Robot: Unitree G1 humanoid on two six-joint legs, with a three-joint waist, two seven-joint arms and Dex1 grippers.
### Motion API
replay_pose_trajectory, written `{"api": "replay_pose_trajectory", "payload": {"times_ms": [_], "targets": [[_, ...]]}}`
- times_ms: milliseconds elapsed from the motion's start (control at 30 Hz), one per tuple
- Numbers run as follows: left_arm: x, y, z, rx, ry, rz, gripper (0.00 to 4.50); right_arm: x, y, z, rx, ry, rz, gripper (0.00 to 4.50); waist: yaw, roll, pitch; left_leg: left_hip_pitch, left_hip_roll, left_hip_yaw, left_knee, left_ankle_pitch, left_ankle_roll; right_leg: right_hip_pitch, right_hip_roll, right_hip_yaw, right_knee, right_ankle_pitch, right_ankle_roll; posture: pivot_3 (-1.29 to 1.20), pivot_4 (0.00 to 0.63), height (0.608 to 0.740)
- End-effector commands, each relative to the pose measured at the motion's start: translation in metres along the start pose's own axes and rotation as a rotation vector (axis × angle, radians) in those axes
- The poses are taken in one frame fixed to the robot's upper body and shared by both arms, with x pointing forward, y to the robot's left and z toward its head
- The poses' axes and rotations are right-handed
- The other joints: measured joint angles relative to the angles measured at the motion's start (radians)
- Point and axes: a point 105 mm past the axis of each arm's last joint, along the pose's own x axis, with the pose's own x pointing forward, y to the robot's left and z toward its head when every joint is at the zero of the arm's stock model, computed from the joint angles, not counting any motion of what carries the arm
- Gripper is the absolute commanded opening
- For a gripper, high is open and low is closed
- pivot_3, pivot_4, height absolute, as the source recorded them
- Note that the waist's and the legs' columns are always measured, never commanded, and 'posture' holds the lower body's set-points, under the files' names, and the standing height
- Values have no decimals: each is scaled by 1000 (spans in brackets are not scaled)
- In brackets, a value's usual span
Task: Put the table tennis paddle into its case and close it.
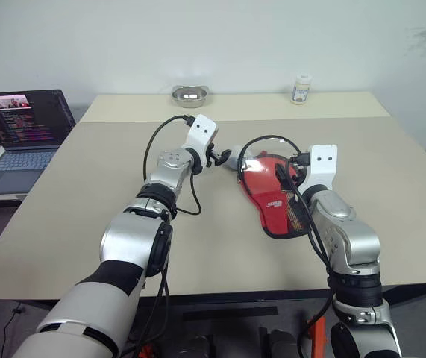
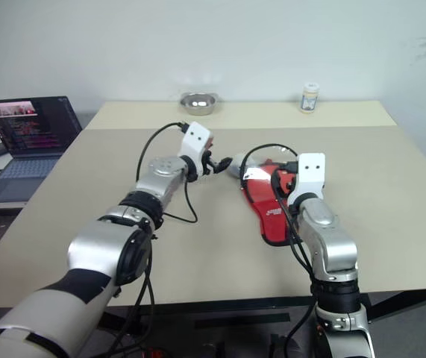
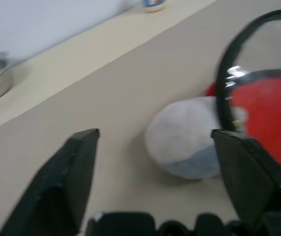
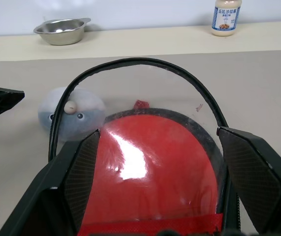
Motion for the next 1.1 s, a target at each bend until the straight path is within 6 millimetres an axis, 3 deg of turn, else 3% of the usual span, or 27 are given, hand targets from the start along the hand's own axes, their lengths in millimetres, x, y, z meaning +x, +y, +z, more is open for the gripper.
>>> {"api": "replay_pose_trajectory", "payload": {"times_ms": [33, 200, 567, 667, 833, 1000, 1100], "targets": [[2, 3, 12, 17, -3, 28, 4483, -8, 0, 12, 4, -46, -8, 4168, 1, 0, 0, 0, 0, 0, 0, 0, 0, 0, 0, 0, 0, 0, 0, 0, 150, 740], [7, -13, -2, 54, 75, -4, 4483, -15, 0, 11, 4, -37, -23, 4168, 2, 0, 0, 0, 0, 0, 0, 0, 0, 0, 0, 0, 0, 0, 0, 0, 150, 740], [14, -30, -8, 150, 134, -19, 4483, -37, -7, 4, 22, -6, -100, 4168, 3, 0, 0, 0, 0, 1, 0, 0, 0, 0, 0, 0, 0, 0, 0, 0, 150, 740], [15, -30, -8, 161, 137, 1, 3871, -41, -10, 2, 29, -2, -121, 4168, 2, 0, 0, 0, 0, 1, 0, 0, 0, 0, 0, 0, 1, 0, 0, 0, 150, 740], [14, -22, 3, 78, 86, 33, 2066, -39, -4, 4, 19, -7, -80, 4168, 2, 0, 0, 0, 0, 1, 1, 0, 0, 0, 0, 0, 1, 0, 0, 0, 150, 740], [0, 9, -12, 0, 81, 111, 210, -32, 3, 10, 10, -29, 11, 4168, -3, 0, 0, 1, 0, 1, 1, 0, 0, 0, 0, 1, 2, 0, 0, 0, 150, 740], [-10, 29, -20, -10, 76, 163, 42, -25, -4, 14, -6, -35, 29, 4168, -4, 0, 0, 1, 0, 1, 1, 0, 0, 0, 0, 0, 2, 0, 0, 0, 150, 740]]}}
